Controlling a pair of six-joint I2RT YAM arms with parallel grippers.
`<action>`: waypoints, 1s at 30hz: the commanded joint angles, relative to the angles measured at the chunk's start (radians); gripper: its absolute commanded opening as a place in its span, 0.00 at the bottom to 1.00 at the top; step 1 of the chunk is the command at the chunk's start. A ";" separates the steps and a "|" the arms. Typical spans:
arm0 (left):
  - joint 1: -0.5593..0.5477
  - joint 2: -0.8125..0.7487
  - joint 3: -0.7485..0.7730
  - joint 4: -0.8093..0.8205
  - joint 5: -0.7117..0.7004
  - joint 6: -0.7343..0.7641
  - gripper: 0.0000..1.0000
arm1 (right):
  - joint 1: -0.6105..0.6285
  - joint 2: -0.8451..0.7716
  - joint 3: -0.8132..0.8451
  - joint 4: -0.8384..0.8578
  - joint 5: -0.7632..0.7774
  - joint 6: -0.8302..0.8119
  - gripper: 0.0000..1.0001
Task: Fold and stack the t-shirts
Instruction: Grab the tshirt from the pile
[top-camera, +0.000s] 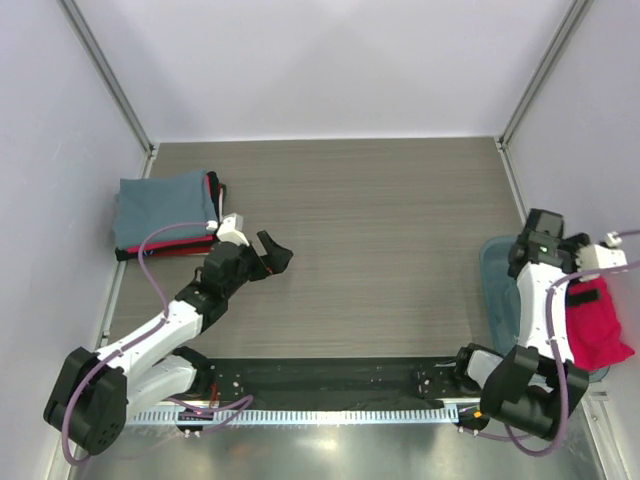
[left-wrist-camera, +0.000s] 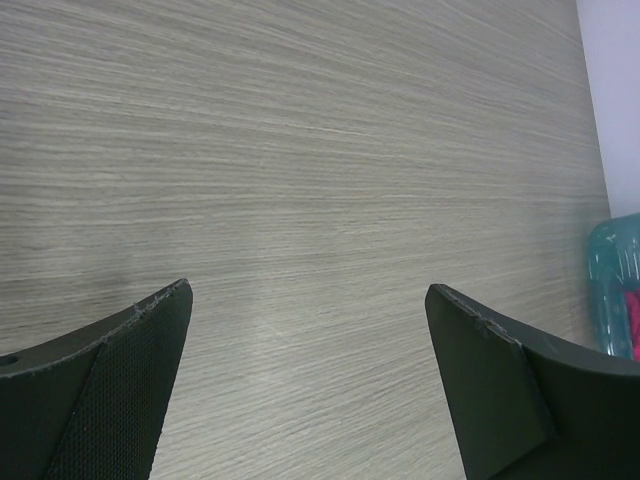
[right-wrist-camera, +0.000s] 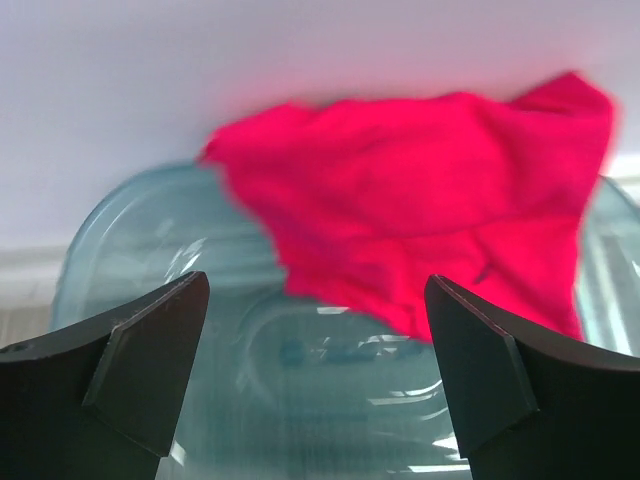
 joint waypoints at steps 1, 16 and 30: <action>-0.006 0.010 0.025 0.063 0.033 -0.020 0.99 | -0.161 -0.023 0.012 0.004 -0.056 0.118 0.94; -0.006 0.090 0.013 0.110 0.030 -0.009 1.00 | -0.393 0.227 0.090 0.090 -0.240 0.143 0.95; -0.006 0.150 0.027 0.126 0.023 0.003 1.00 | -0.476 0.169 -0.030 0.185 -0.248 0.192 0.01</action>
